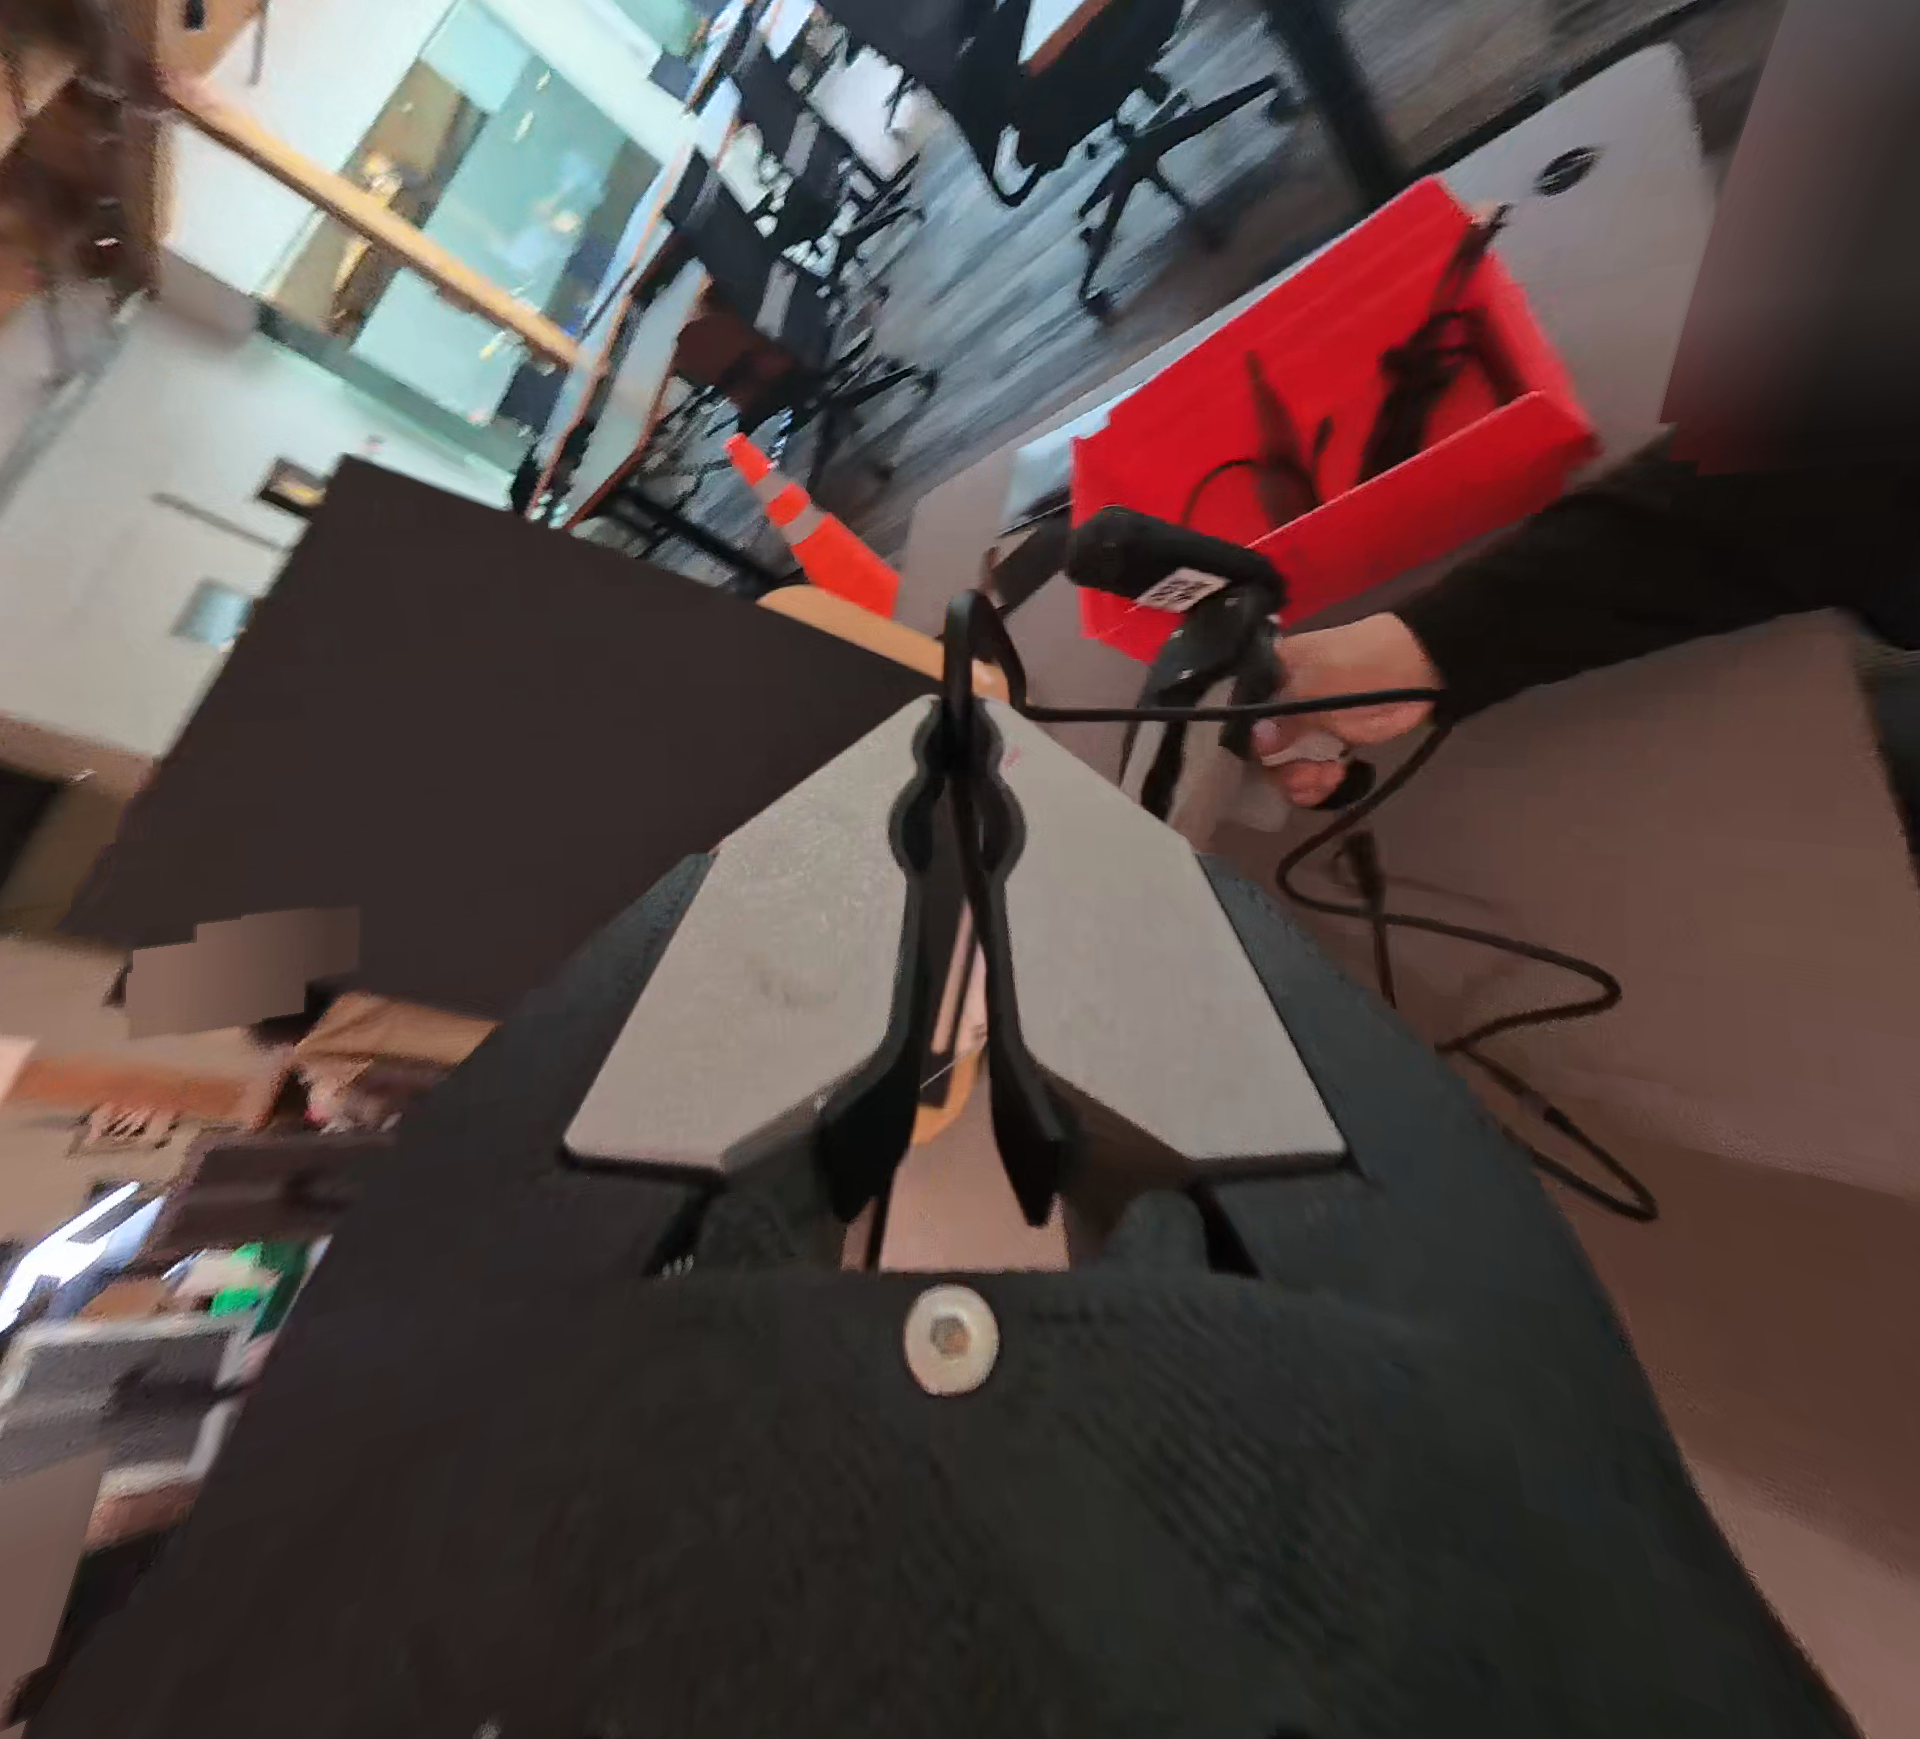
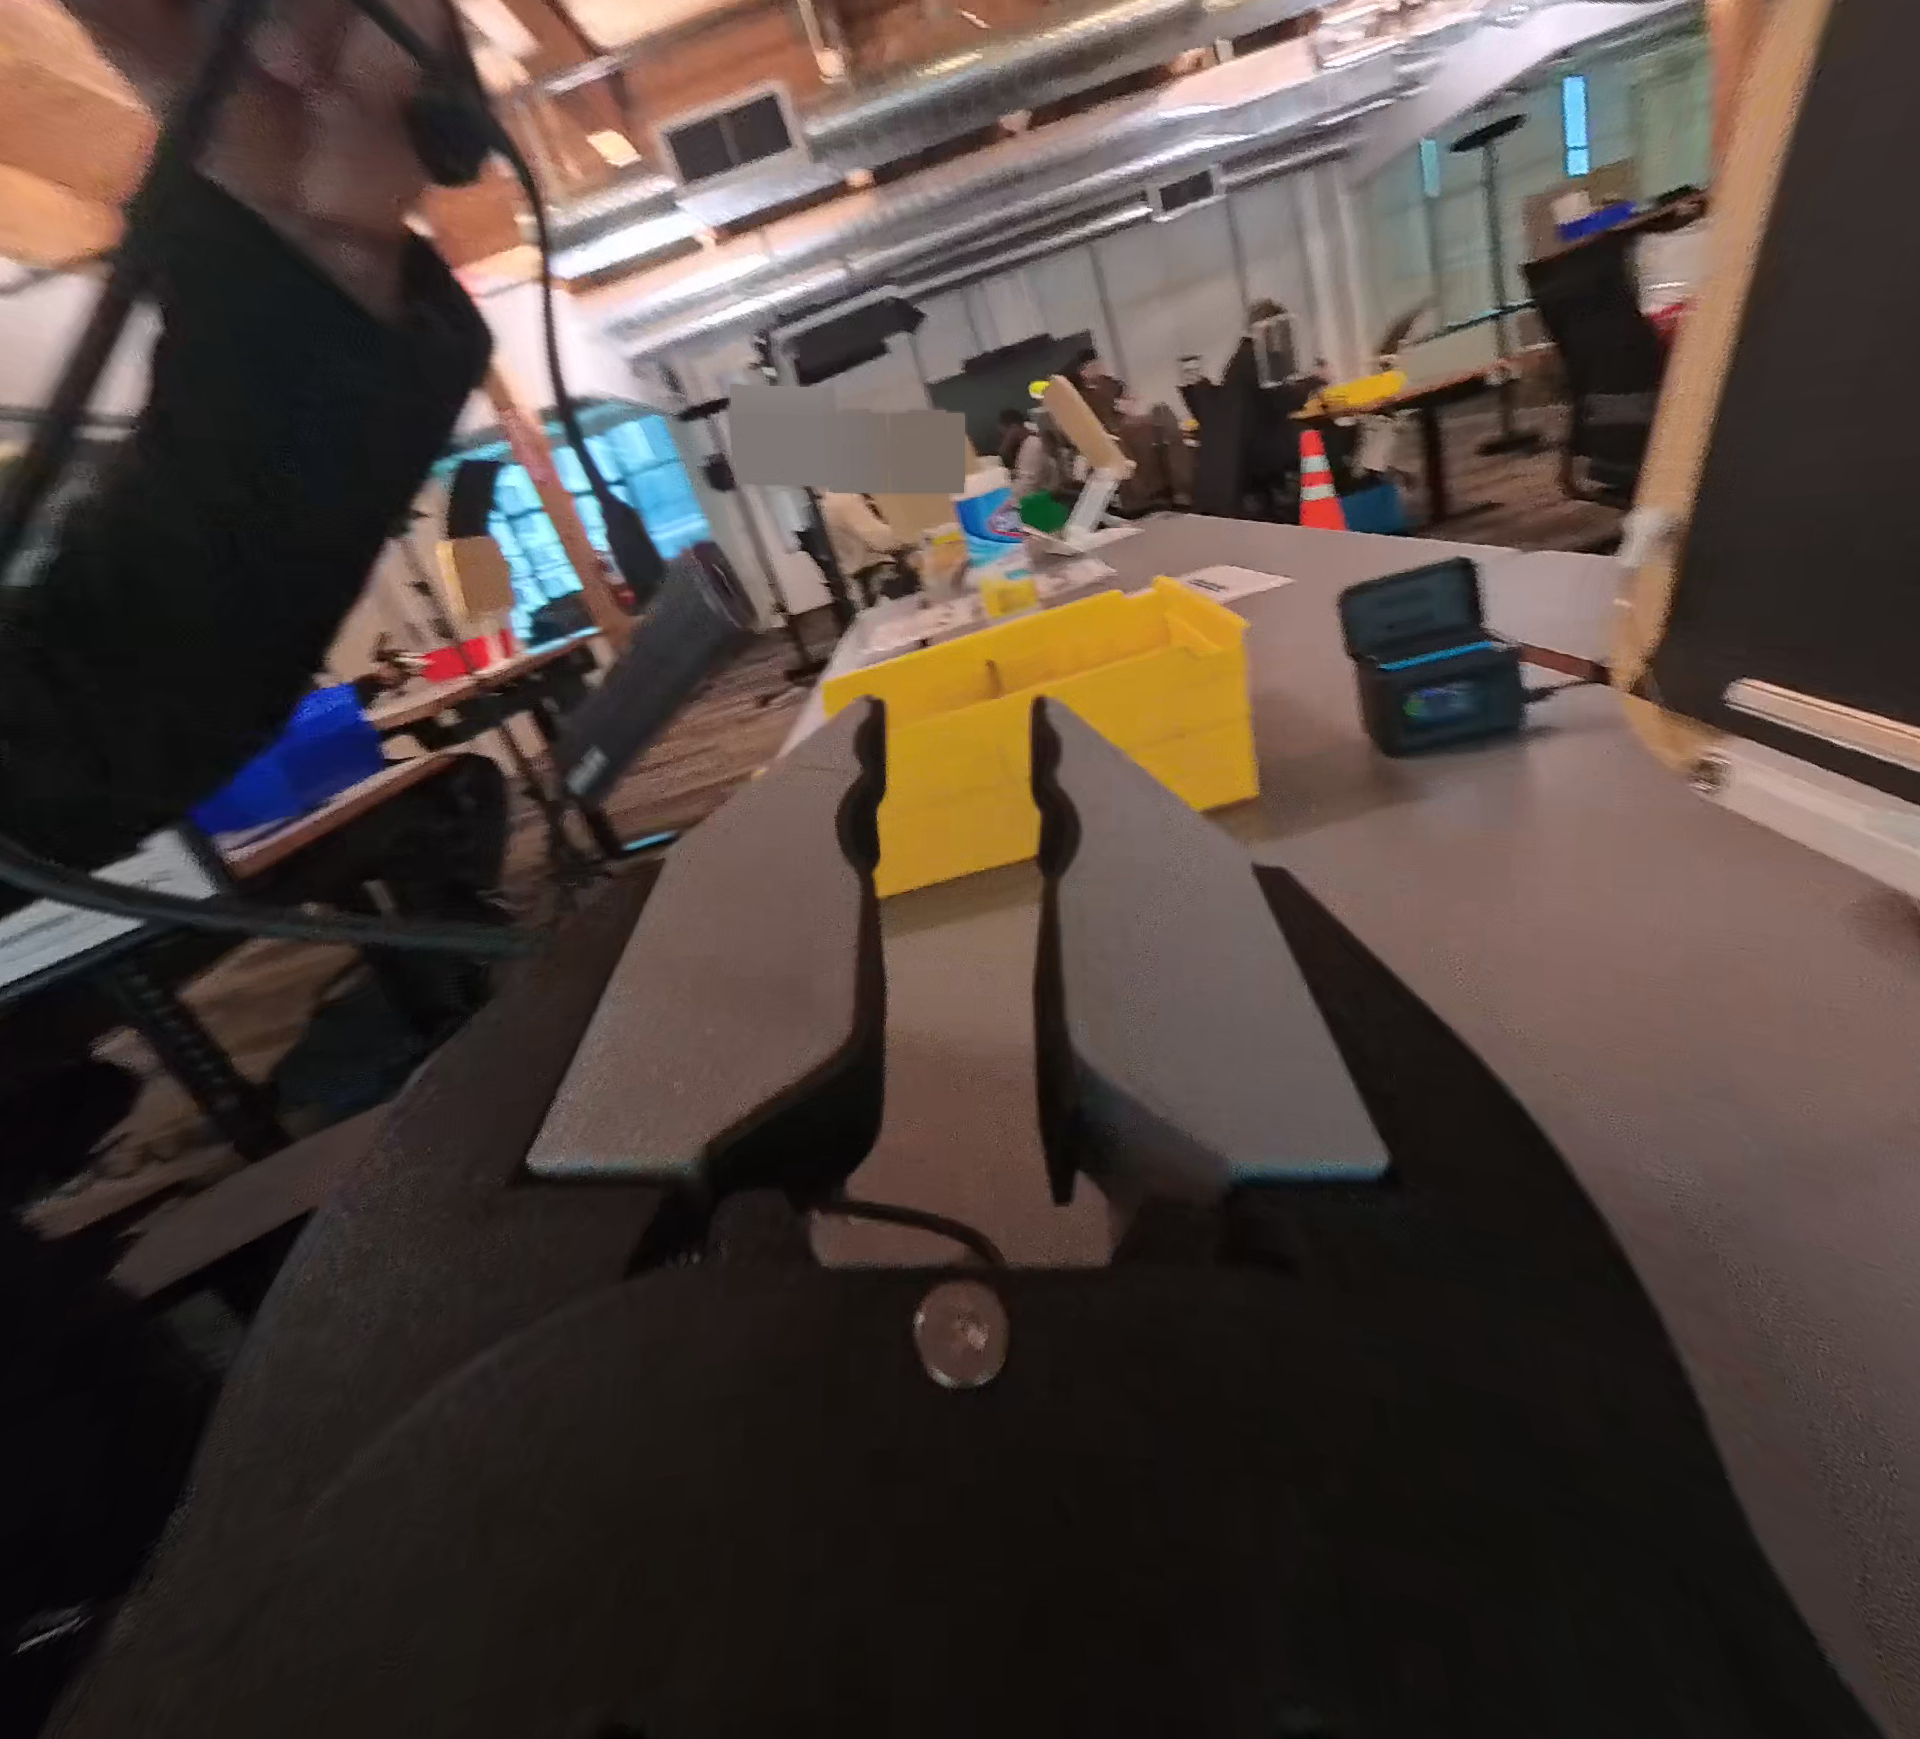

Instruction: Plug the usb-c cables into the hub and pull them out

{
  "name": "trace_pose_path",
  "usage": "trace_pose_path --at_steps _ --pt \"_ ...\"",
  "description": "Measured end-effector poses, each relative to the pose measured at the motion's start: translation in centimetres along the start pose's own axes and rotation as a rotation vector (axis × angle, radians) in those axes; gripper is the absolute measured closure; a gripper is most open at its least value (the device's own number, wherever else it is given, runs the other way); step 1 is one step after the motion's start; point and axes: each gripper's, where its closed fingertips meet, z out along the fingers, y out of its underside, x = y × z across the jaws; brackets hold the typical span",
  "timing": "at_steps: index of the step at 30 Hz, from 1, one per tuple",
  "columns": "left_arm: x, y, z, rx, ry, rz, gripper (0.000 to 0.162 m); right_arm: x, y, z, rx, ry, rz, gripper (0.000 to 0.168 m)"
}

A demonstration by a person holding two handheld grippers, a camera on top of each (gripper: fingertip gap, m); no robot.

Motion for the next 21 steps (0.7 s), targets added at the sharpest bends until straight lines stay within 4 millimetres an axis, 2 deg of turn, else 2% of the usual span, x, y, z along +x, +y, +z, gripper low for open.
trace_pose_path --at_steps 1,2,3,4,5,7,8,9,11,13,14,16,17,18,21 --pt "0.8 0.4 0.6 0.027 0.035 -0.010 0.161 -1.3 0.0 0.1 0.002 -0.087 0.013 0.161" --pt "1.5 0.7 1.2 0.059 0.071 -0.024 0.160 -2.7 0.1 0.1 -0.004 -0.164 0.012 0.163" --pt "2.1 0.9 1.6 0.086 0.097 -0.037 0.160 -3.8 0.5 0.3 -0.023 -0.219 0.010 0.153" --pt "2.4 1.0 2.1 0.103 0.111 -0.043 0.161 -4.9 1.1 0.6 -0.057 -0.270 0.008 0.129" --pt "2.6 1.2 2.5 0.112 0.121 -0.045 0.161 -5.9 1.7 0.7 -0.093 -0.325 0.010 0.113" --pt "2.9 1.6 3.2 0.122 0.141 -0.045 0.160 -7.5 2.4 0.8 -0.121 -0.413 0.022 0.112" --pt "3.2 1.6 3.4 0.139 0.162 -0.049 0.160 -7.2 2.6 1.2 -0.129 -0.394 0.030 0.113" --pt "3.4 1.4 3.5 0.158 0.182 -0.058 0.160 -5.9 3.0 1.8 -0.143 -0.310 0.027 0.112" --pt "3.8 1.1 3.5 0.194 0.218 -0.066 0.161 -3.9 3.5 2.4 -0.145 -0.196 -0.006 0.099" --pt "4.0 0.8 3.6 0.222 0.234 -0.070 0.160 -4.3 4.2 2.4 -0.172 -0.230 -0.004 0.097" --pt "4.0 0.8 3.7 0.227 0.235 -0.069 0.160 -4.7 4.8 2.3 -0.203 -0.267 0.001 0.102" --pt "3.8 1.2 4.0 0.225 0.227 -0.070 0.161 -6.6 6.0 1.9 -0.264 -0.386 -0.006 0.146" --pt "3.7 1.6 4.2 0.216 0.224 -0.076 0.160 -7.2 6.2 1.7 -0.274 -0.425 -0.011 0.155" --pt "3.5 2.0 4.3 0.209 0.214 -0.086 0.160 -7.6 6.1 1.5 -0.270 -0.438 -0.027 0.163" --pt "1.2 4.1 4.8 0.146 0.062 -0.161 0.161 -6.8 5.5 1.5 -0.245 -0.359 -0.061 0.163"
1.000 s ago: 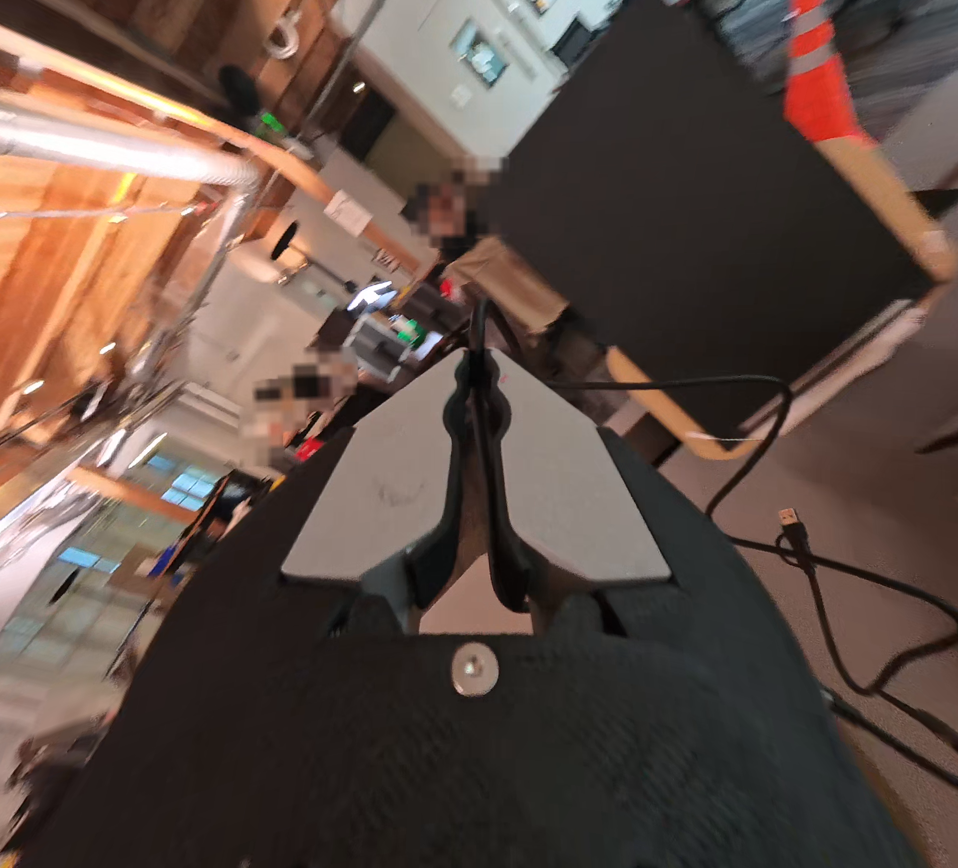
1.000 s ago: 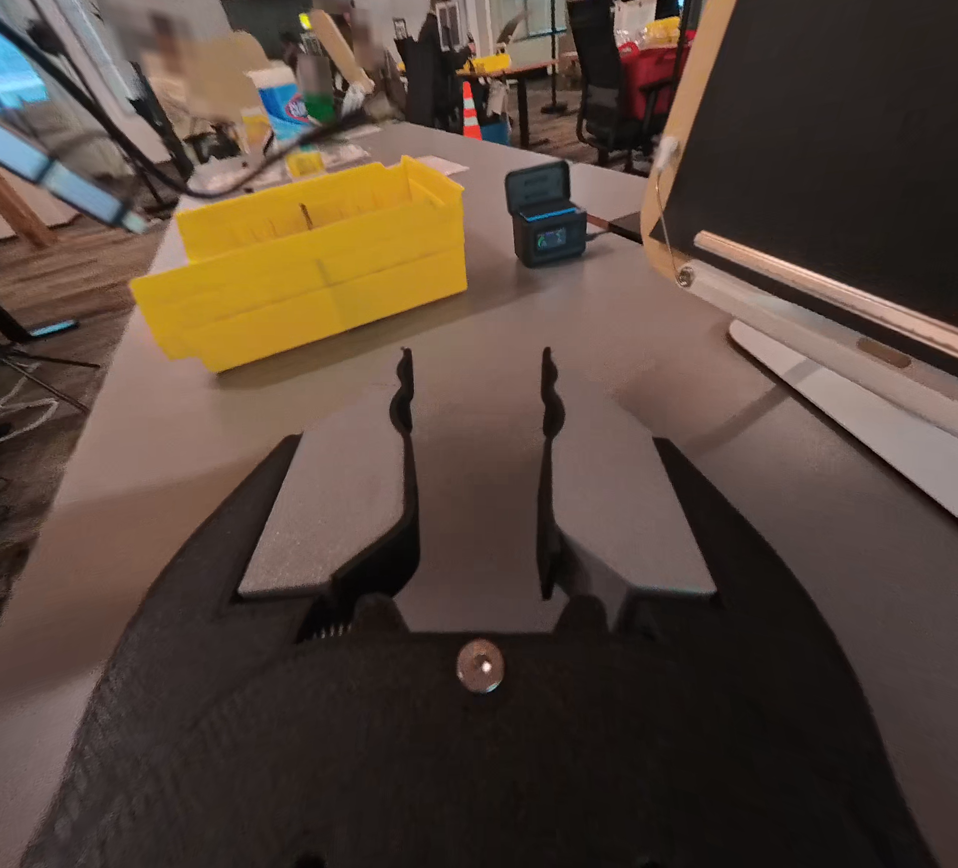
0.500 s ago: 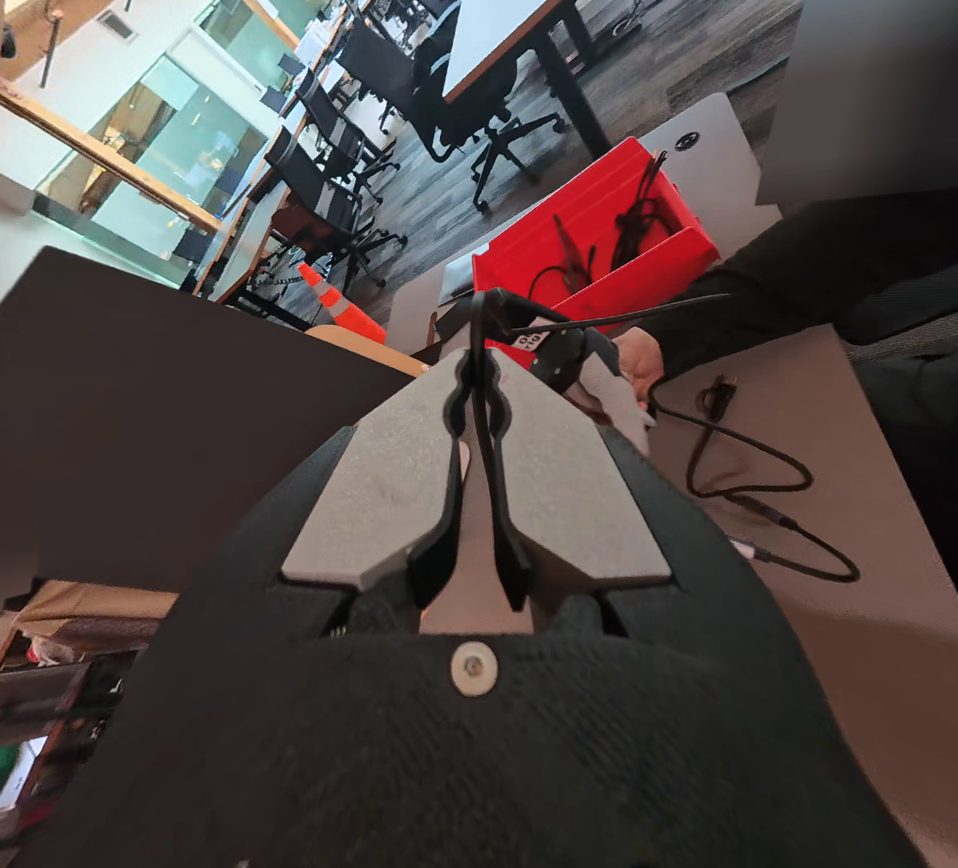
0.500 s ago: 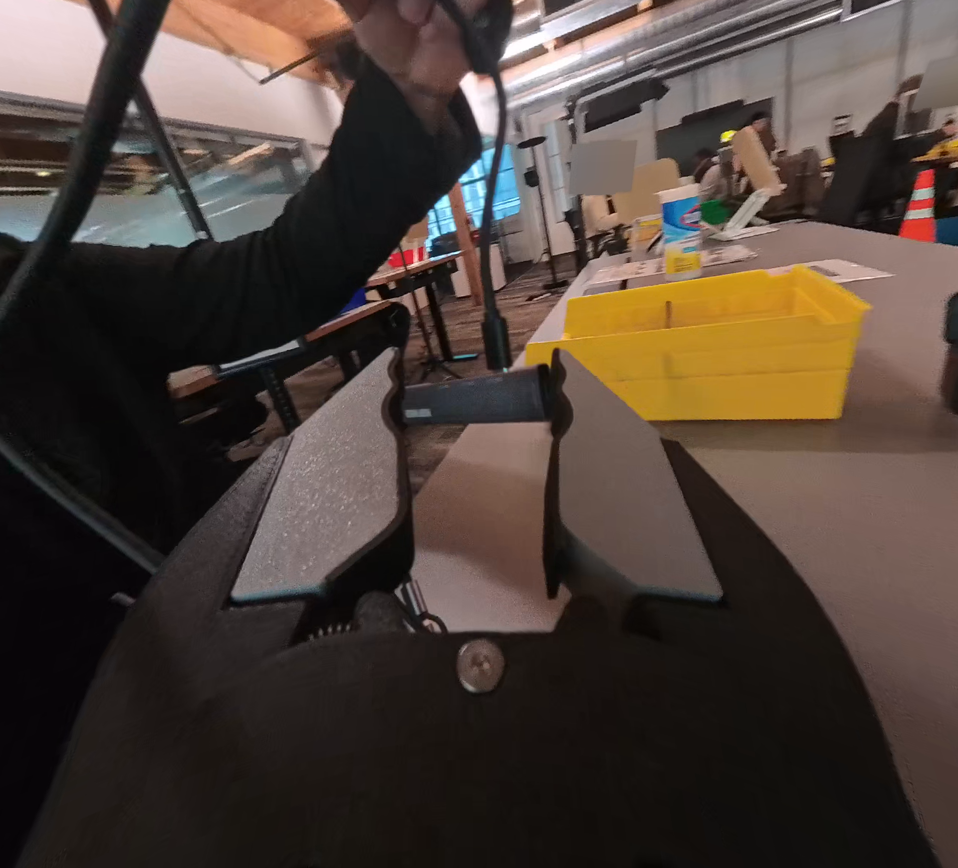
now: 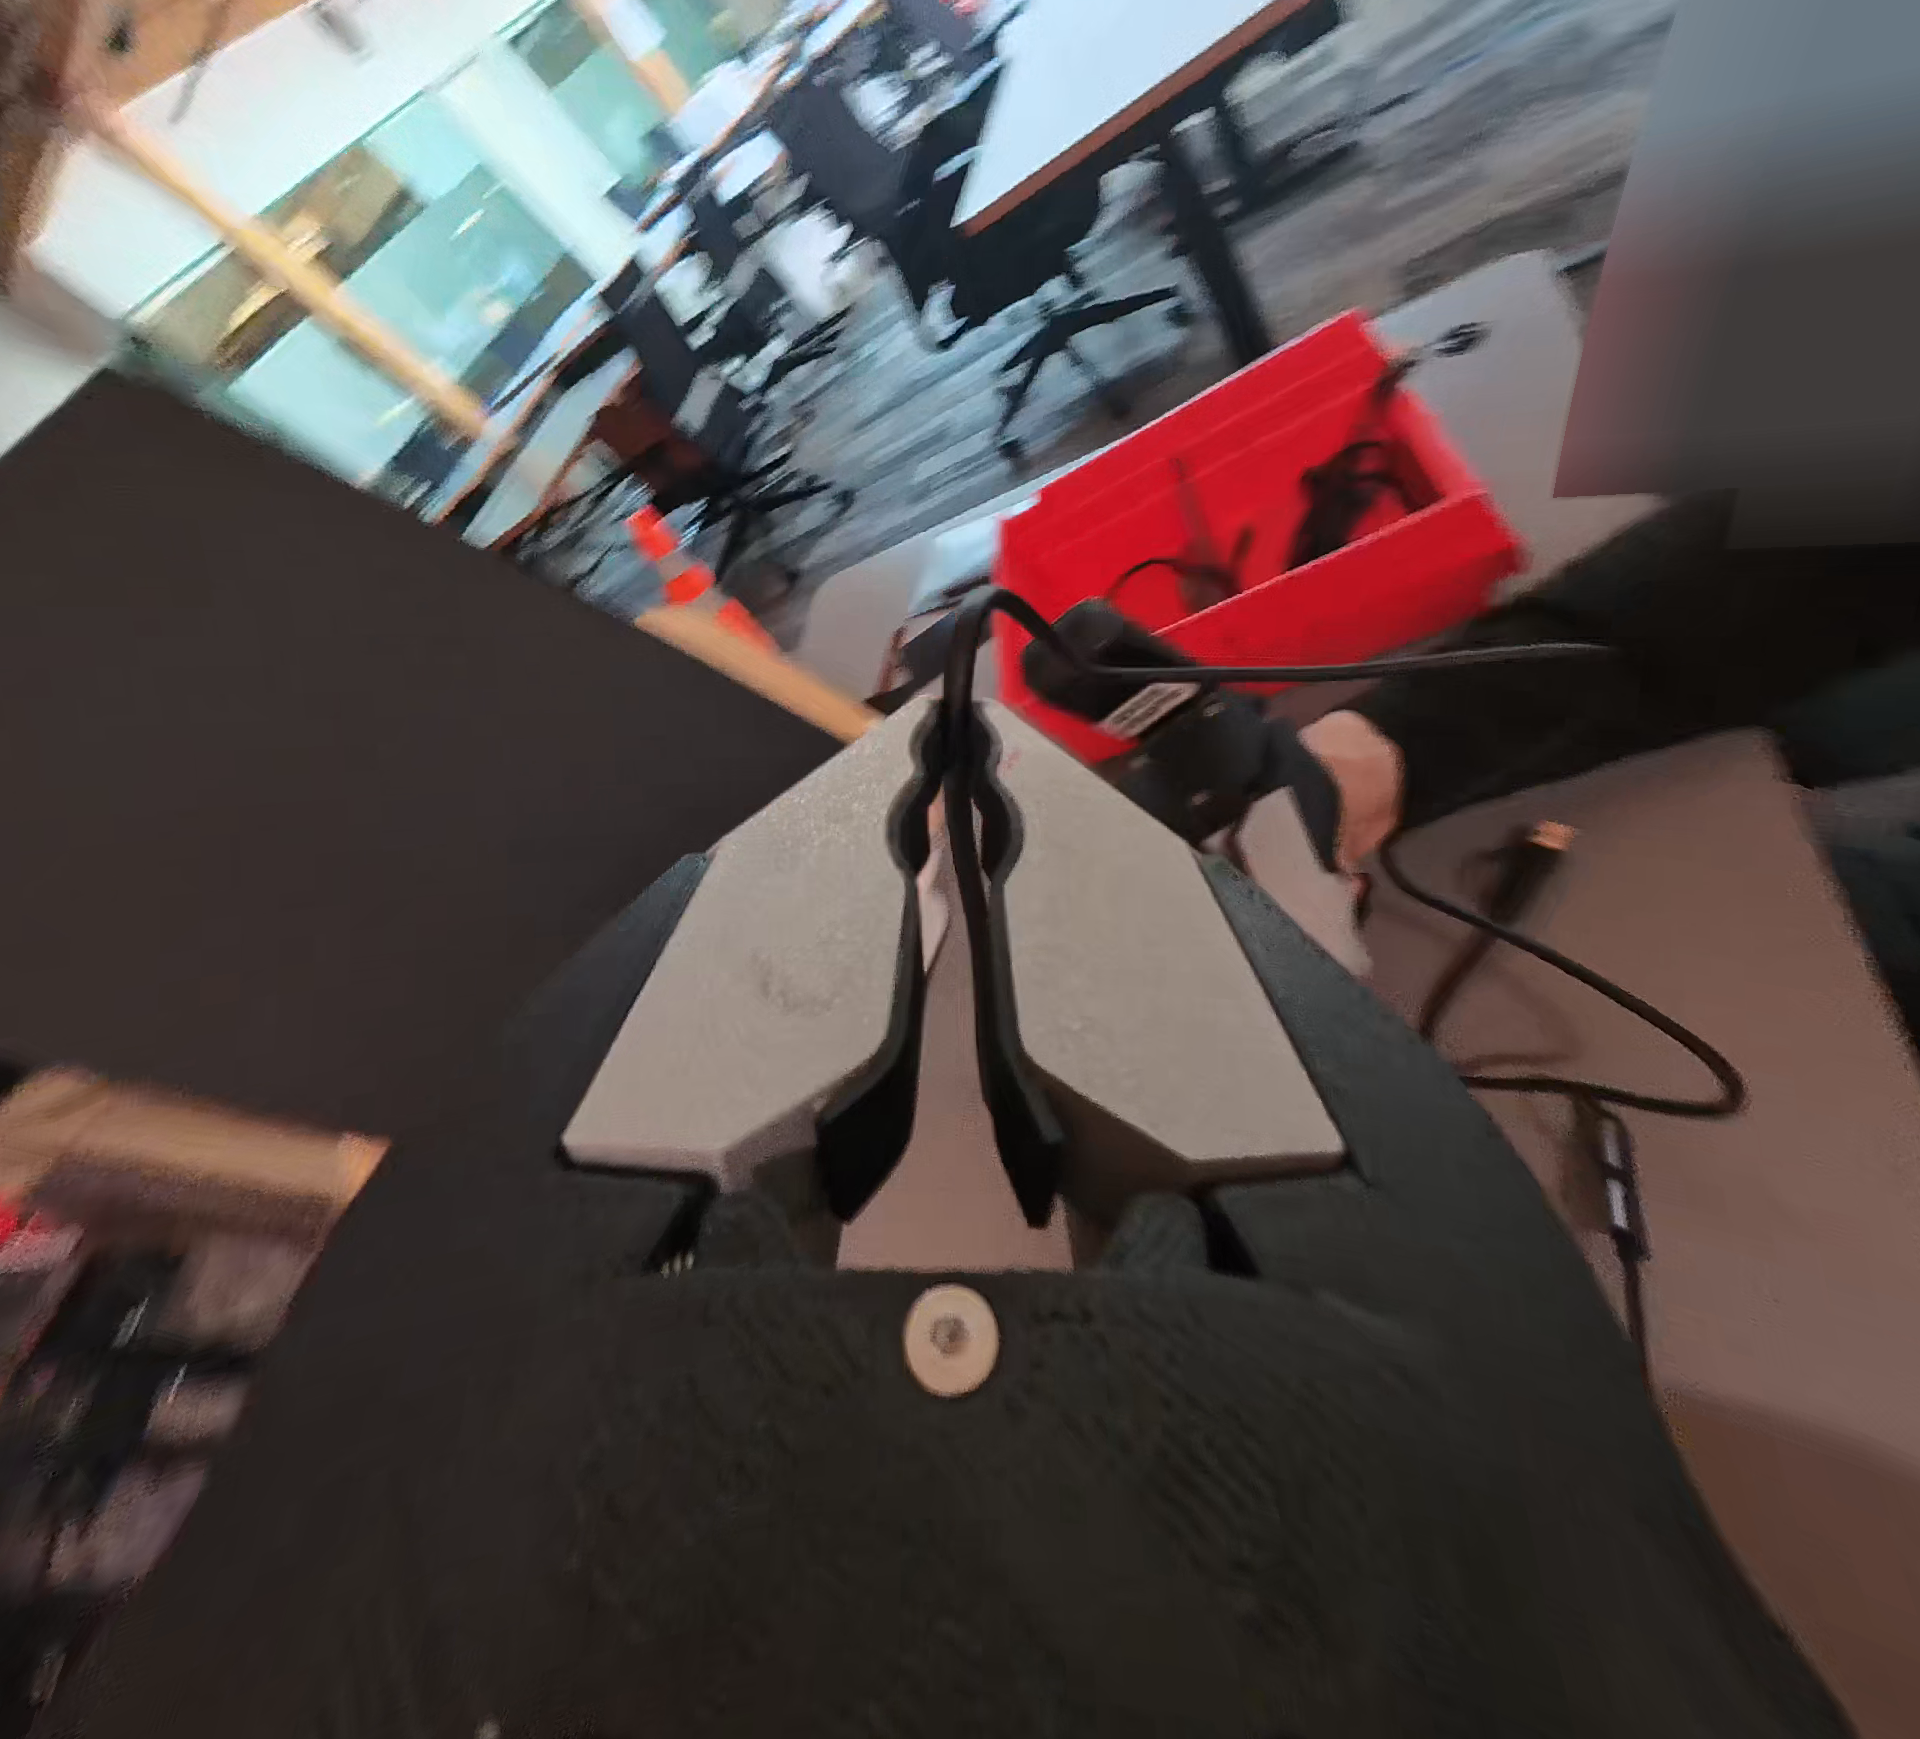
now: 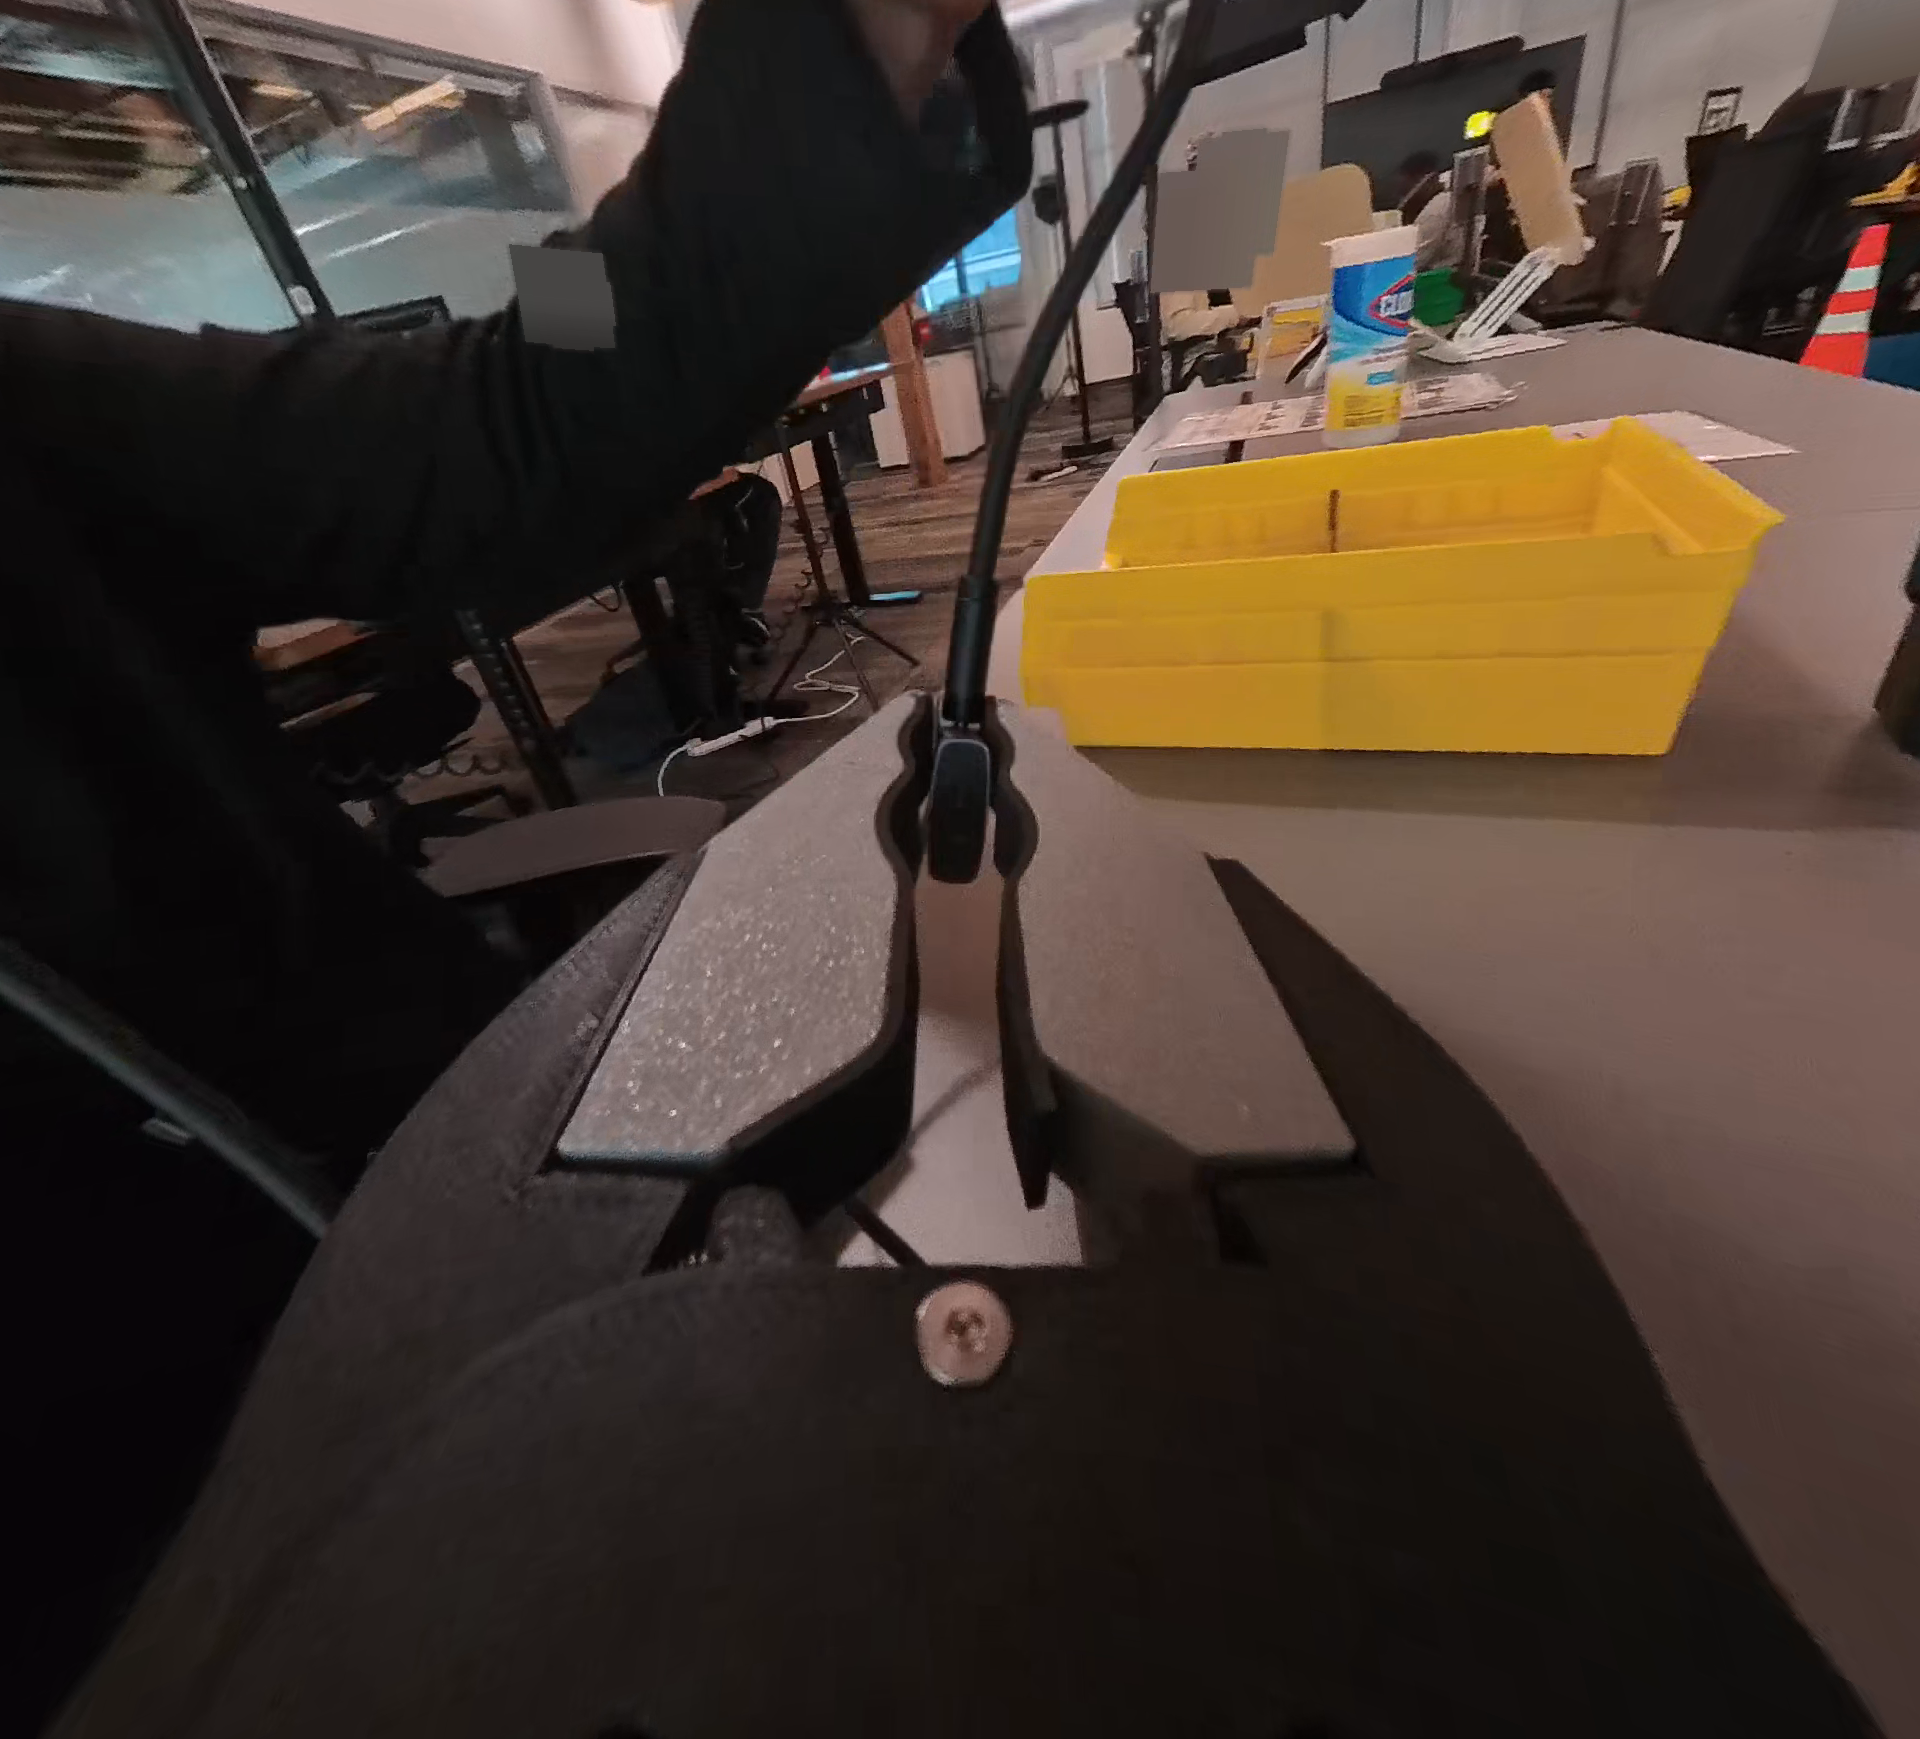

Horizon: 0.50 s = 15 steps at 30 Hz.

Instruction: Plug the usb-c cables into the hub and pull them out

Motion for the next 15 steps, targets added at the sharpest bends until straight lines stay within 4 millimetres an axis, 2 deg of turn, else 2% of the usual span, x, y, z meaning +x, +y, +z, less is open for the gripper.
trace_pose_path --at_steps 2,3,4,5,6,9,10,12,15 --pt "-2.8 2.4 -0.4 -0.089 -0.206 -0.097 0.159 0.7 -0.9 -0.9 0.048 0.028 0.024 0.163" --pt "-3.5 3.6 -0.9 -0.132 -0.300 -0.174 0.154 1.3 -1.3 -1.4 0.074 0.052 0.034 0.163" --pt "-3.3 4.6 -1.4 -0.165 -0.341 -0.246 0.141 1.8 -1.8 -2.0 0.105 0.074 0.042 0.163" --pt "-2.5 5.3 -1.9 -0.173 -0.361 -0.294 0.131 2.0 -2.4 -2.6 0.143 0.084 0.054 0.163" --pt "-1.8 5.7 -2.5 -0.154 -0.394 -0.320 0.131 2.2 -3.0 -3.2 0.184 0.088 0.068 0.163" --pt "-0.2 7.9 -4.9 -0.107 -0.529 -0.383 0.136 2.7 -4.5 -4.7 0.291 0.094 0.114 0.163" --pt "0.8 9.1 -5.2 -0.106 -0.523 -0.426 0.145 2.6 -4.9 -5.0 0.316 0.083 0.129 0.163" --pt "3.2 10.8 -4.3 -0.070 -0.419 -0.546 0.144 2.5 -4.8 -4.8 0.323 0.055 0.156 0.163" --pt "5.4 13.9 -2.1 -0.128 -0.308 -0.604 0.120 2.4 -3.9 -3.5 0.276 0.048 0.152 0.163"
